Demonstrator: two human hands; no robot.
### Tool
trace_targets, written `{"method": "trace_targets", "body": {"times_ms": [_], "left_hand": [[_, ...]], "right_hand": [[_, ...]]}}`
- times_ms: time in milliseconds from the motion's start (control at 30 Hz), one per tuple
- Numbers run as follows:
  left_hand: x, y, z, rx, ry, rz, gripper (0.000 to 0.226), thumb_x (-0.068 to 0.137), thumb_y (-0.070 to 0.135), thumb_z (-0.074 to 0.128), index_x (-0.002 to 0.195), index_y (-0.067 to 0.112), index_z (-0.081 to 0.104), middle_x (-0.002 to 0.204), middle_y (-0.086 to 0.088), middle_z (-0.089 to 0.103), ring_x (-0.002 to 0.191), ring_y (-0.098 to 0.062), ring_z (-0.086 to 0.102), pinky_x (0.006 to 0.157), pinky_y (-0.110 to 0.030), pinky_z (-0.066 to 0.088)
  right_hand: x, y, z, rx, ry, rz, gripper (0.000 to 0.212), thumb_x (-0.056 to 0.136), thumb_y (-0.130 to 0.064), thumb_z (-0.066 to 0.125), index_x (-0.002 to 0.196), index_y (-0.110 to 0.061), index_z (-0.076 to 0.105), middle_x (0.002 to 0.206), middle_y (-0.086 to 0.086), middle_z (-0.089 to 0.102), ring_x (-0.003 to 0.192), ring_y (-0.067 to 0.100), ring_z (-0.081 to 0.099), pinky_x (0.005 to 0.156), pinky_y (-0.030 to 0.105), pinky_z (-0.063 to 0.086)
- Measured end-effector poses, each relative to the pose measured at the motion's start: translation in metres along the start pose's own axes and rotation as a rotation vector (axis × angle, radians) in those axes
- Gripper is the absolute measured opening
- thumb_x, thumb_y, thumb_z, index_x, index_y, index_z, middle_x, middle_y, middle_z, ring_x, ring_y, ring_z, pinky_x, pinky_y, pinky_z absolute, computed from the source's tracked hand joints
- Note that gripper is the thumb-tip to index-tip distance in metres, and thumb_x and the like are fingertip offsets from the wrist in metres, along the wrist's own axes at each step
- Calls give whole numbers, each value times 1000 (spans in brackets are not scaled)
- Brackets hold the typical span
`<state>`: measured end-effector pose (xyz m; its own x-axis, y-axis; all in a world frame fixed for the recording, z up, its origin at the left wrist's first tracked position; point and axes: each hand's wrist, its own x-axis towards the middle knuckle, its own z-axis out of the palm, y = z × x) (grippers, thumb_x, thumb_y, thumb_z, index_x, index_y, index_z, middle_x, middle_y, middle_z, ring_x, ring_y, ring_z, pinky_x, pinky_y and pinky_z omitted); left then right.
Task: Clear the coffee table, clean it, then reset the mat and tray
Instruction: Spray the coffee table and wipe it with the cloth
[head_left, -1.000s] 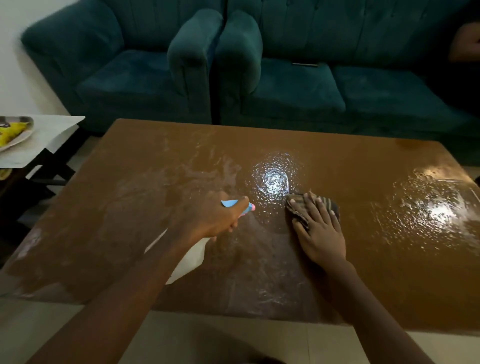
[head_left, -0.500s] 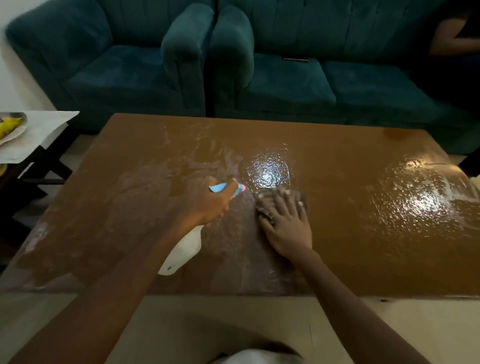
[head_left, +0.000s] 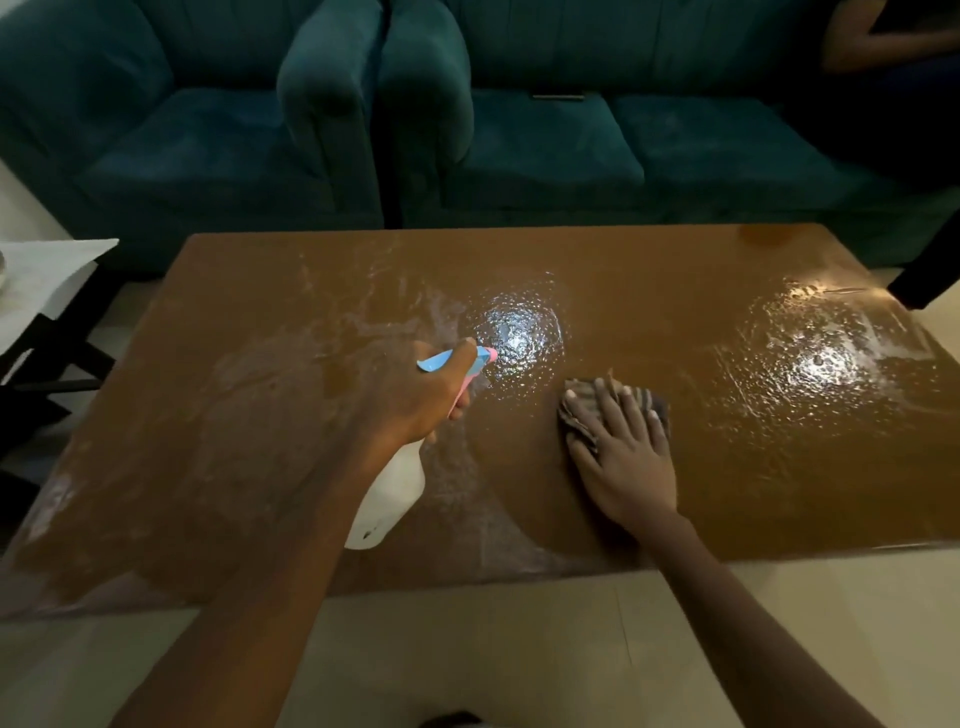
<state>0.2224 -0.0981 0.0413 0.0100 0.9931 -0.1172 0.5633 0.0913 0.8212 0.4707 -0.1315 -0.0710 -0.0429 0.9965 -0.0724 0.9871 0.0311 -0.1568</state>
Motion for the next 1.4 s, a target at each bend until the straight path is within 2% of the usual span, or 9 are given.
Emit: {"method": "trace_targets", "body": {"times_ms": [133,233,433,500,633,800,1100,1267,1400], "left_hand": [[-10,8,8,-9,28,-45,57,98,52,38,59,18,62,59,-1,64,49,-8,60,44,-17,47],[-19,10,14,-73,81,-41,60,96,56,39,63,13,66,61,-6,67,55,-20,65,65,-40,57],[-50,-3,23,-126,116,-185,78,64,82,40,77,12,70,60,-4,67,64,-29,68,74,-57,58],[-65,-8,23,-107,129,-217,78,65,82,39,74,11,70,59,-4,67,63,-28,68,72,-51,58],[-93,-26,22,-44,101,-302,57,94,60,40,77,11,65,70,-8,67,61,-19,64,50,-27,50],[-122,-48,13,57,99,-277,63,91,63,42,68,12,70,64,-3,71,46,-17,61,51,-33,50],[-142,-76,-13,32,141,-292,48,95,55,44,76,13,62,57,3,63,55,-14,62,47,-27,49],[-145,-87,-38,-16,227,-284,54,97,54,38,75,12,64,66,-2,65,52,-10,59,45,-18,46],[-146,-92,-50,-66,263,-293,55,98,54,38,78,9,66,66,-4,65,43,-10,54,39,-22,41]], "right_hand": [[-15,-33,15,-28,-22,-249,61,93,-63,13,152,-53,3,165,-13,-3,153,16,-7,122,40,-5],[-51,-21,22,-4,34,-415,58,97,-57,27,153,-50,16,164,-11,15,153,16,6,121,40,4],[-79,41,21,31,97,-230,58,95,-56,23,153,-49,19,164,-11,15,152,13,6,122,38,6],[-82,43,20,38,107,-184,59,95,-56,23,153,-46,21,163,-11,13,152,13,7,121,41,10],[-85,41,22,36,106,-177,60,95,-57,19,154,-45,16,163,-11,8,152,14,4,121,45,13],[-87,35,20,33,95,-143,61,94,-58,15,154,-45,16,163,-10,11,152,15,4,122,46,14],[-87,-9,16,17,-20,-46,65,84,-66,-7,147,-53,-11,163,-14,-14,149,12,-19,122,43,-7],[-65,-103,23,-2,-73,-194,64,92,-64,4,153,-50,-4,163,-10,-17,151,19,-18,122,46,-9],[-89,-153,36,19,-42,-432,62,94,-62,17,154,-48,18,165,-6,15,153,21,4,121,45,0]]}}
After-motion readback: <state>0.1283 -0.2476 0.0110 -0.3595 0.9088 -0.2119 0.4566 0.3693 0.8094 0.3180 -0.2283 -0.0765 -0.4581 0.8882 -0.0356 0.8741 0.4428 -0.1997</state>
